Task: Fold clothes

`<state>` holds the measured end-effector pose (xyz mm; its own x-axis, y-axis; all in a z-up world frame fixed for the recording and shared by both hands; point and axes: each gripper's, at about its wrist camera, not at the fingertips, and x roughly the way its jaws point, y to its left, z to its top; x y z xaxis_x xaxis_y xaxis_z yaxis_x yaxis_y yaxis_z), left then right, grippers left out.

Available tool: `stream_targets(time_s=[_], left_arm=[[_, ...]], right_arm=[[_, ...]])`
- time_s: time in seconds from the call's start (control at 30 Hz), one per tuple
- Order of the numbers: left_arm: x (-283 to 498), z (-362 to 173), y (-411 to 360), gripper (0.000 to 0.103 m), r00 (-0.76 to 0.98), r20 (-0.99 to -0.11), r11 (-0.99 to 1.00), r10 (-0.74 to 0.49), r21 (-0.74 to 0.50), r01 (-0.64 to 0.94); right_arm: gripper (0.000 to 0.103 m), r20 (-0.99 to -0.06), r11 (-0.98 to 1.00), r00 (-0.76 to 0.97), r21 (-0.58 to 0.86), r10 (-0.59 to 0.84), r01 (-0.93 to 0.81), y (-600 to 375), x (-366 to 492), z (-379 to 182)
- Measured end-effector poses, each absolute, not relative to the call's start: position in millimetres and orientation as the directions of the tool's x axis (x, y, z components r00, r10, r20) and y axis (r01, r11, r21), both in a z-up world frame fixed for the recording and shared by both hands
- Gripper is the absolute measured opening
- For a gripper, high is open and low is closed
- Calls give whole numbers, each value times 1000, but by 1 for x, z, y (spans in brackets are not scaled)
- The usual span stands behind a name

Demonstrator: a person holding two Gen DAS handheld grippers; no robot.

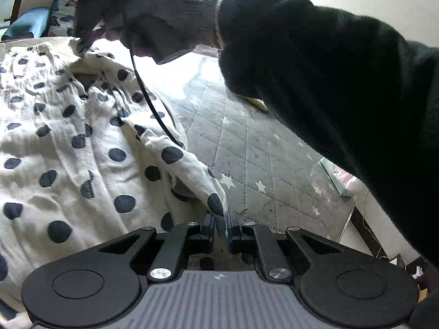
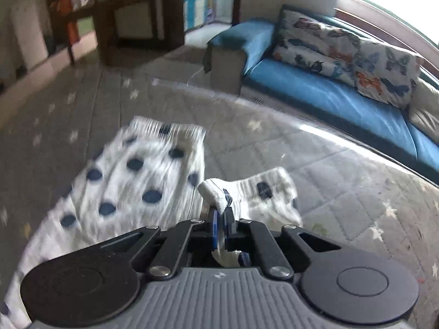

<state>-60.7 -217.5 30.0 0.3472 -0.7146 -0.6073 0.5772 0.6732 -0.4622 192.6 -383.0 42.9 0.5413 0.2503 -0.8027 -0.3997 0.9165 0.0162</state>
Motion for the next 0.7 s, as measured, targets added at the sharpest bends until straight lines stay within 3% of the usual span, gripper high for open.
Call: stream_targets(time_s=[0.23,0.6,0.67,0.7], left_arm=[[-72,47,-182,10,412,-559,684,-720,-465,563],[-75,52,-137,8,432,-515,672,-740,-545,502],[-70,46,-141,14,400,-516,653,-757,-579,488],[-69,43,-144,26,389,-518,647,-762,-584,489]], right_arm=[[3,-732,945,615,126,293,-301,-403,201,88],[3,-683,954,670,159,292,-254,-407,208,120],[3,-685,955,670,146,286,-258,-407,207,120],[3,-685,955,671,144,284,-258,-407,206,120]])
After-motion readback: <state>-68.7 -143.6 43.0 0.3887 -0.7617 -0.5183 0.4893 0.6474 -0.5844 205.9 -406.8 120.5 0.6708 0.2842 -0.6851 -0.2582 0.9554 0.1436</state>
